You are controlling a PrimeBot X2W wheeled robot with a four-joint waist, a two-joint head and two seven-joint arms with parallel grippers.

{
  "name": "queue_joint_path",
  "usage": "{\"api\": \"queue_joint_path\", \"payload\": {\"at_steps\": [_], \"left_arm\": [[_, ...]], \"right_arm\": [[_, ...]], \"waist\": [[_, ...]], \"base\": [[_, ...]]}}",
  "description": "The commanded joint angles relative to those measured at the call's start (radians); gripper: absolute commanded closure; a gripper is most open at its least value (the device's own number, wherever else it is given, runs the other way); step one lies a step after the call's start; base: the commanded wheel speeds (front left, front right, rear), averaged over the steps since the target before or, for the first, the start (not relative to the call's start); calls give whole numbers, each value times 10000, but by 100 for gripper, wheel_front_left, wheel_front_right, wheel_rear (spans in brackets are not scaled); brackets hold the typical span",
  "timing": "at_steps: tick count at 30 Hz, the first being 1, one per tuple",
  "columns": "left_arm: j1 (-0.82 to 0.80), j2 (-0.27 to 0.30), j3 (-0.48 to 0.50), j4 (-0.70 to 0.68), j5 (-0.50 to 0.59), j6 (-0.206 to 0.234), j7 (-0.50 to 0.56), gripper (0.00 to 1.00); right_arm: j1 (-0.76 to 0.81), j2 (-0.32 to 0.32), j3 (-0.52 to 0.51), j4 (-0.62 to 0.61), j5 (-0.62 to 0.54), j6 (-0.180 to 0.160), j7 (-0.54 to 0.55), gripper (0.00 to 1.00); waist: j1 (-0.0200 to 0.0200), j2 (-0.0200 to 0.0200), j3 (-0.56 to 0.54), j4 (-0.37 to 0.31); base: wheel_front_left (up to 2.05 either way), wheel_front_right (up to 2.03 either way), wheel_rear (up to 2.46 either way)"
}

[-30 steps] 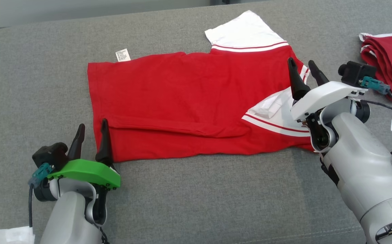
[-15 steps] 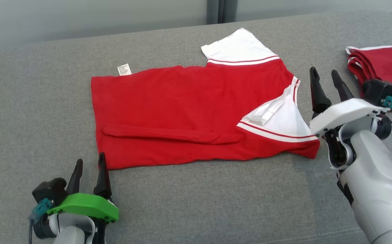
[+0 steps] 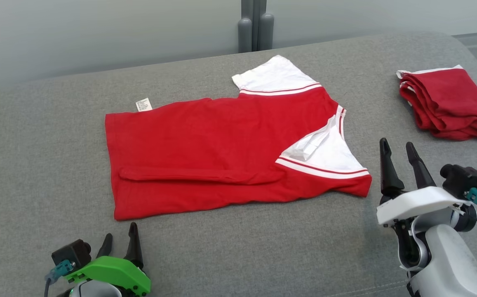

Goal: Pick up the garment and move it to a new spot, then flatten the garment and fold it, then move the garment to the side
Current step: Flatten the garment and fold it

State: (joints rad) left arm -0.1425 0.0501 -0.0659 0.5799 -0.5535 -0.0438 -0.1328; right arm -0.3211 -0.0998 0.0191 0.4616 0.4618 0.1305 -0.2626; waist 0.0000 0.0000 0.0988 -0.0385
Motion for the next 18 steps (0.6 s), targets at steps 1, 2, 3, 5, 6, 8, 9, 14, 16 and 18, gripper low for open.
{"api": "queue_joint_path", "payload": {"at_steps": [1, 2, 3, 5, 6, 8, 9, 14, 16, 18], "left_arm": [[-61, 17, -44, 7, -86, 35, 35, 0], [-146, 16, -90, 41, -240, 48, 81, 0], [-240, 17, -114, 84, -397, 70, 138, 0], [-408, 17, -148, 213, -646, 100, 224, 0], [-503, 18, -134, 269, -791, 117, 255, 0], [-681, 19, -74, 423, -1196, 121, 348, 0], [-773, 20, -48, 523, -1340, 121, 397, 0], [-1172, 21, 191, 1103, -1988, 182, 452, 0], [-1300, 23, 316, 1310, -2117, 206, 316, 0], [-1395, 24, 382, 1442, -2161, 145, 156, 51]], "right_arm": [[217, 41, -61, -194, -105, 4, -29, 0], [379, 105, -106, -360, -139, 4, -29, 0], [526, 150, -135, -505, -164, 4, -28, 0], [752, 216, -189, -778, -213, 4, -9, 0], [838, 254, -209, -886, -224, 2, 25, 0], [972, 325, -238, -1091, -258, 4, 85, 0], [1012, 344, -269, -1175, -276, 2, 114, 0], [1167, 402, -414, -1524, -363, 4, 215, 0], [1217, 415, -478, -1623, -412, 4, 240, 0], [1278, 437, -507, -1714, -439, 4, 284, 0]], "waist": [[0, 0, -29, -103], [0, 0, -19, -149], [0, 0, -1, -197], [0, 0, 50, -314], [0, 0, 82, -370], [0, 0, 149, -485], [0, 0, 175, -537], [0, 0, 290, -772], [0, 0, 319, -824], [0, 0, 351, -858]], "base": [[0, 0, 0], [0, 0, 0], [0, 0, 0], [0, 0, 0], [0, 0, 0], [0, 0, 0], [0, 0, 0], [0, 0, 0], [0, 0, 0], [0, 0, 0]]}}
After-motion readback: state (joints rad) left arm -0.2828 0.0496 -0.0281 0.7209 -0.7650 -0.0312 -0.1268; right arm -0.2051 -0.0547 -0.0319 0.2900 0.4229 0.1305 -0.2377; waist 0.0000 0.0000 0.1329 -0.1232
